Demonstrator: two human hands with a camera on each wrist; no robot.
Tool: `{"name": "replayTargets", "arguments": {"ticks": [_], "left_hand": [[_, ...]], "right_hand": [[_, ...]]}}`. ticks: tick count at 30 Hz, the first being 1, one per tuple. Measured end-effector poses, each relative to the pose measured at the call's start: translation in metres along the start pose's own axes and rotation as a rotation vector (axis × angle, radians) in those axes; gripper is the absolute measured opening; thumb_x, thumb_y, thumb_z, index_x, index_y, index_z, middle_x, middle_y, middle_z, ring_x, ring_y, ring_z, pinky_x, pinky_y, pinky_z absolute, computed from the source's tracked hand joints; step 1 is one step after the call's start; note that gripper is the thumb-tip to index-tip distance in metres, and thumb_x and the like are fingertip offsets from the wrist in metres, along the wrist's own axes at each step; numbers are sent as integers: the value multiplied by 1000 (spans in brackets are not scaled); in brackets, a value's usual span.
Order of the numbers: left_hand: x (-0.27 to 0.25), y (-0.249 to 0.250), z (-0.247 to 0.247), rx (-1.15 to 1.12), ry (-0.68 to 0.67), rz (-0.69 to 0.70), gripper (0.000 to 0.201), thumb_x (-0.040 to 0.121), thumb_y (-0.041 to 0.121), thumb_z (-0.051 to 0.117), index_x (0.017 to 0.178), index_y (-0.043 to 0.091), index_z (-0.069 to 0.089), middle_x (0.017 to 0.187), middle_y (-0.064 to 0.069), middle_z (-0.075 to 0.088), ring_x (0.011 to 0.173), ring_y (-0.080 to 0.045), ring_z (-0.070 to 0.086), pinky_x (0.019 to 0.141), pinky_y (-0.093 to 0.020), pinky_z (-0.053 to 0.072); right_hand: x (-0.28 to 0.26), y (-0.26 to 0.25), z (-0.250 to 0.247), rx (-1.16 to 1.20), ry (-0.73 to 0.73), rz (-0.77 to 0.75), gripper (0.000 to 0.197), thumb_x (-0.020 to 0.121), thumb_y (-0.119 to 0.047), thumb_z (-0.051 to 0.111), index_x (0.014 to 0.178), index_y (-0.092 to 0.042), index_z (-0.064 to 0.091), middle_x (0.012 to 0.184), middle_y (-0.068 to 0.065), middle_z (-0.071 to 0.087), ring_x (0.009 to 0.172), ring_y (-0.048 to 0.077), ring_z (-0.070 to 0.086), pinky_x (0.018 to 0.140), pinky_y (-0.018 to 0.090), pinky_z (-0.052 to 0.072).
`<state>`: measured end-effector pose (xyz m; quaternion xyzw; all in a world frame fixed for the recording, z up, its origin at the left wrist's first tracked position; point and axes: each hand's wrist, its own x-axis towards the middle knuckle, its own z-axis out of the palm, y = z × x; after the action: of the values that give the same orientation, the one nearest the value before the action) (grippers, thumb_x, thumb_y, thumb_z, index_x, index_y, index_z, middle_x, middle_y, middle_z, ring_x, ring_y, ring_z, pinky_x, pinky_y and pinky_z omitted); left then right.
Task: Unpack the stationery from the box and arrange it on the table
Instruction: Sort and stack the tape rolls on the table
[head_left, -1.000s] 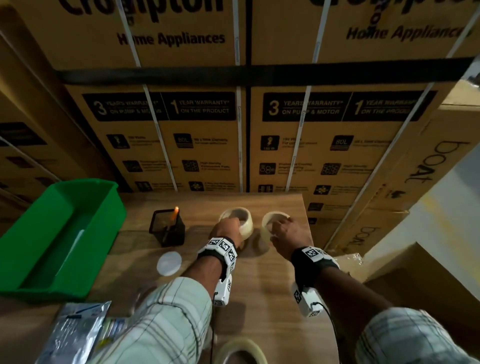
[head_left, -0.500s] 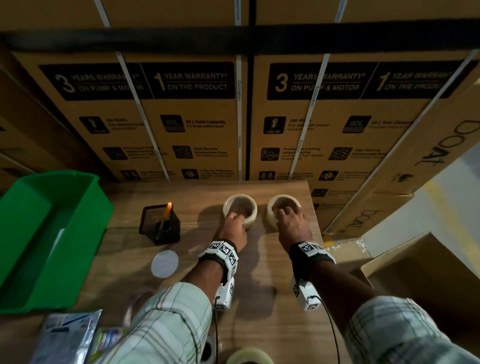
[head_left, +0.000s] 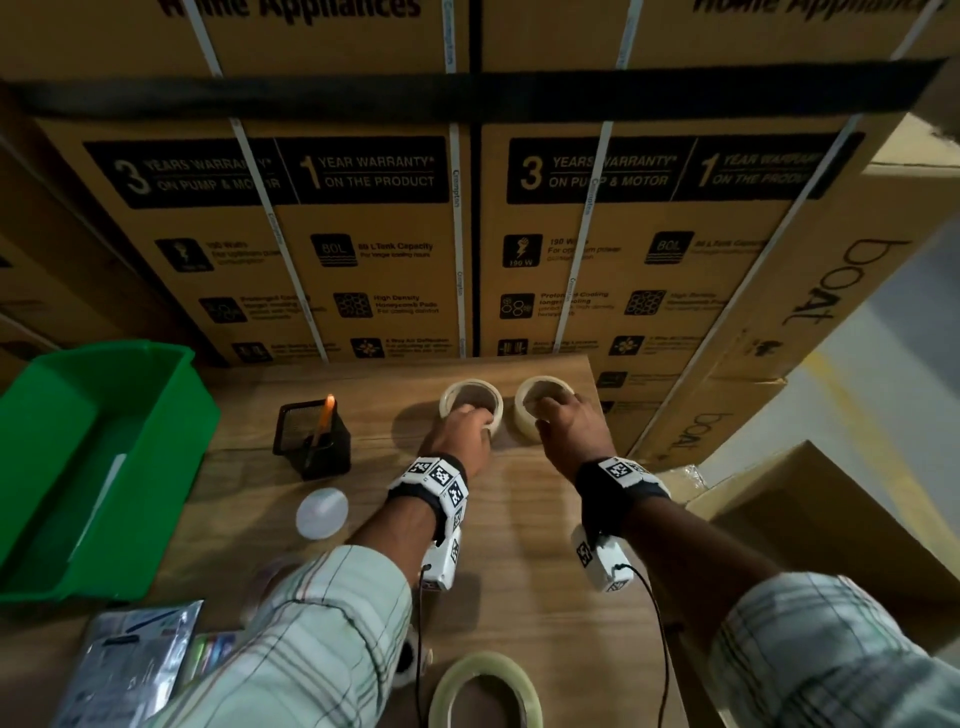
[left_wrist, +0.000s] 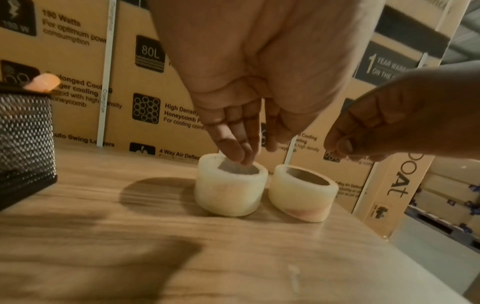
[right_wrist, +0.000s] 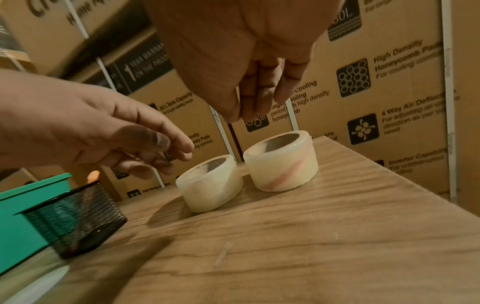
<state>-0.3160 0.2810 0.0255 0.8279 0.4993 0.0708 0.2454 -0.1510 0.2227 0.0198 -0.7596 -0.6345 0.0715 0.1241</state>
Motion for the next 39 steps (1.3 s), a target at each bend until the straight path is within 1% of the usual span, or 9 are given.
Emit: {"name": "replayTargets", "arguments": {"ticks": [4, 8, 12, 17, 23, 29, 34, 38, 39], "left_hand": [[-33, 29, -18, -14, 38, 50, 21, 91, 18, 48, 98, 17, 68, 100, -7, 69, 92, -26, 63, 80, -37, 53], [-84, 50, -20, -49, 28, 43, 19, 93, 23, 50, 98, 21, 68, 97, -3, 71, 89, -22, 64, 80, -33, 53], [-142, 65, -4, -20, 30, 9, 20, 92, 23, 51, 100, 22, 70, 104, -1, 72, 97, -22, 64, 83, -31, 52], [-214, 68, 21, -15, 49, -100, 23, 92, 22, 52, 106, 23, 70, 112, 3, 71, 104, -19, 64, 90, -31, 50], [-281, 42, 36, -55, 65, -231, 21, 92, 20, 51, 99, 17, 70, 104, -4, 72, 98, -23, 64, 84, -30, 51], [-314, 21, 56, -61, 113, -299, 18, 88, 18, 52, 93, 14, 69, 97, -12, 69, 93, -30, 63, 76, -33, 49], [-321, 14, 61, -104, 183, -295, 19, 87, 11, 50, 91, 13, 68, 101, -9, 69, 95, -27, 61, 82, -36, 50], [-320, 10, 68, -101, 199, -289, 19, 86, 9, 50, 86, 13, 68, 99, -9, 68, 95, -28, 61, 81, -36, 50], [-320, 11, 69, -101, 199, -296, 18, 86, 9, 50, 87, 13, 68, 100, -9, 68, 95, -28, 61, 81, -35, 50]], "right_hand": [[-36, -1, -22, -19, 54, -135, 16, 85, -16, 58, 100, -17, 64, 96, 12, 66, 87, 34, 60, 73, 35, 49], [-82, -7, -38, 65, 65, -247, 11, 87, -16, 57, 91, -13, 67, 89, 13, 65, 83, 34, 60, 61, 33, 46], [-134, -2, -38, 160, -1, -336, 15, 86, -19, 53, 91, -16, 67, 89, 12, 65, 85, 36, 59, 65, 43, 53], [-195, 1, -18, 199, -103, -450, 20, 86, -23, 50, 92, -17, 68, 87, 9, 65, 83, 33, 60, 70, 40, 52], [-242, -24, -3, 152, -245, -642, 28, 86, -27, 44, 96, -15, 68, 90, 11, 64, 88, 34, 58, 73, 43, 51], [-259, -39, 0, 38, -318, -815, 17, 78, -29, 62, 92, -20, 68, 95, 7, 67, 90, 35, 59, 73, 42, 50], [-264, -53, 9, -93, -439, -861, 51, 75, -37, 72, 123, -25, 59, 130, 5, 58, 115, 33, 49, 92, 43, 40], [-267, -57, 15, -202, -393, -834, 56, 43, -40, 90, 93, -24, 71, 91, 4, 70, 84, 31, 64, 65, 37, 53], [-267, -56, 17, -179, -401, -840, 54, 48, -39, 88, 97, -24, 70, 95, 6, 69, 88, 32, 62, 69, 38, 52]]}}
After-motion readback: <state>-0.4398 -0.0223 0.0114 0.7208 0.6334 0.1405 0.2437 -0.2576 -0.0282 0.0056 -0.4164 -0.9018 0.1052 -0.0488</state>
